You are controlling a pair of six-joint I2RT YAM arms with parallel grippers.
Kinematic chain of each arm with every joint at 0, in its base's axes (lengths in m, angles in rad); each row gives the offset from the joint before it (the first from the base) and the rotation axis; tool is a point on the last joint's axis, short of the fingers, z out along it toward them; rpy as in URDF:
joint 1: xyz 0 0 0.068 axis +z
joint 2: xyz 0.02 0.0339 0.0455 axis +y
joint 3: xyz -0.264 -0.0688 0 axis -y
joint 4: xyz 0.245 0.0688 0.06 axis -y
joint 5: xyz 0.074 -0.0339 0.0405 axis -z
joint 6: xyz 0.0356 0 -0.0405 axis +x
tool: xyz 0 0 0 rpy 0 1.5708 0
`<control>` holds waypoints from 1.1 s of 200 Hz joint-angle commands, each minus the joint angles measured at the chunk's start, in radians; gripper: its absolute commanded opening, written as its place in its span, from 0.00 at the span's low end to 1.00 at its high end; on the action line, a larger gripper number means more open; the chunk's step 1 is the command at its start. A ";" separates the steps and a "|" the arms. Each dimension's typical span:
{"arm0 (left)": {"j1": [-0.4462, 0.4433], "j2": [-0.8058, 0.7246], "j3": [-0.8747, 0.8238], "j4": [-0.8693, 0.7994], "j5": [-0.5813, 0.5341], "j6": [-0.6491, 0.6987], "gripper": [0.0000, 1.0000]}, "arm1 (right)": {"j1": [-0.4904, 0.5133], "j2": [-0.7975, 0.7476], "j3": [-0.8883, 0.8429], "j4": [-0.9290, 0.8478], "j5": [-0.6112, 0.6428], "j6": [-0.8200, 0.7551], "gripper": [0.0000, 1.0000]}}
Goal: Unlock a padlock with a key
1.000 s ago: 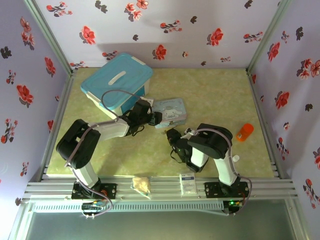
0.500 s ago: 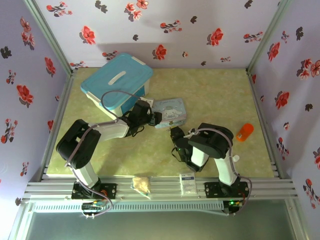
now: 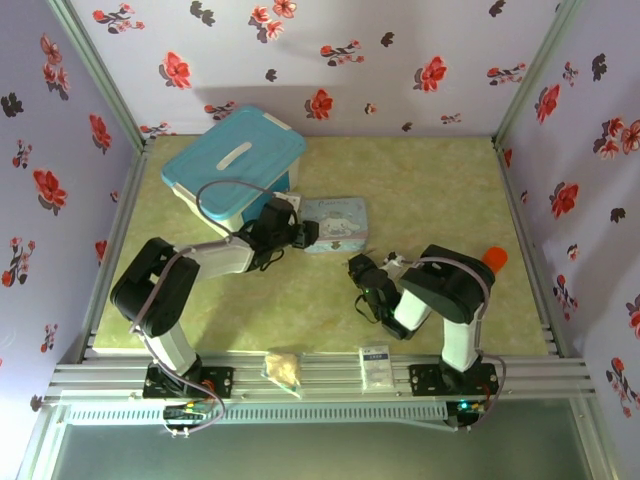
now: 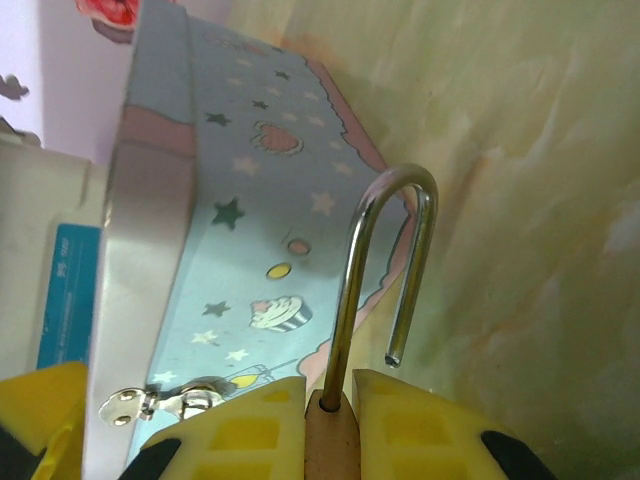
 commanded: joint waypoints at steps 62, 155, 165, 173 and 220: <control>0.024 -0.037 0.087 -0.161 -0.018 0.011 0.73 | -0.122 -0.075 -0.078 -0.447 -0.396 -0.101 0.03; 0.027 -0.206 0.024 -0.145 0.014 -0.014 0.77 | -0.293 -0.348 0.117 -1.352 -0.649 -0.474 0.09; 0.026 -0.232 0.014 -0.145 0.022 -0.017 0.78 | -0.323 -0.376 0.140 -1.439 -0.655 -0.516 0.10; 0.028 -0.253 0.002 -0.141 0.026 -0.023 0.78 | -0.345 -0.399 0.154 -1.496 -0.655 -0.546 0.11; 0.027 -0.353 -0.037 -0.144 0.070 -0.042 0.80 | -0.463 -0.446 0.292 -1.810 -0.609 -0.750 0.22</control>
